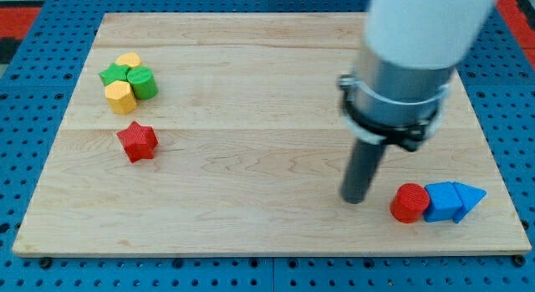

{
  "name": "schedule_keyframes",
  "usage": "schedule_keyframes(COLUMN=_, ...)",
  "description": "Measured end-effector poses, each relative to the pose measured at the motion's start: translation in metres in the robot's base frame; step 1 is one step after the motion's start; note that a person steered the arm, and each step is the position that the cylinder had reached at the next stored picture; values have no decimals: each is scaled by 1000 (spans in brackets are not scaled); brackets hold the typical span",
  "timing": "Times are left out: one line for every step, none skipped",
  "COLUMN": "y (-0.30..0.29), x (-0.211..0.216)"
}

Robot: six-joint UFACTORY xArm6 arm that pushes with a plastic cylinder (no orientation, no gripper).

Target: Push the red star closer to the red circle

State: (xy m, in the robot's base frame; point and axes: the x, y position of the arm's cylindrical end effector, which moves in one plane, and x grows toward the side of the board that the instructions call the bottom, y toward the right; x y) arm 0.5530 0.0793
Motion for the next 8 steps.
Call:
schedule_keyframes(y=-84, x=3)
schedule_keyframes(y=-183, x=3)
schedule_keyframes(y=-271, x=-4)
schedule_keyframes(y=-325, x=-28)
schedule_keyframes(y=-339, x=-71)
schedule_keyframes(y=-286, x=-91)
schedule_keyframes(y=-197, x=-89)
schedule_keyframes(y=-125, x=-73)
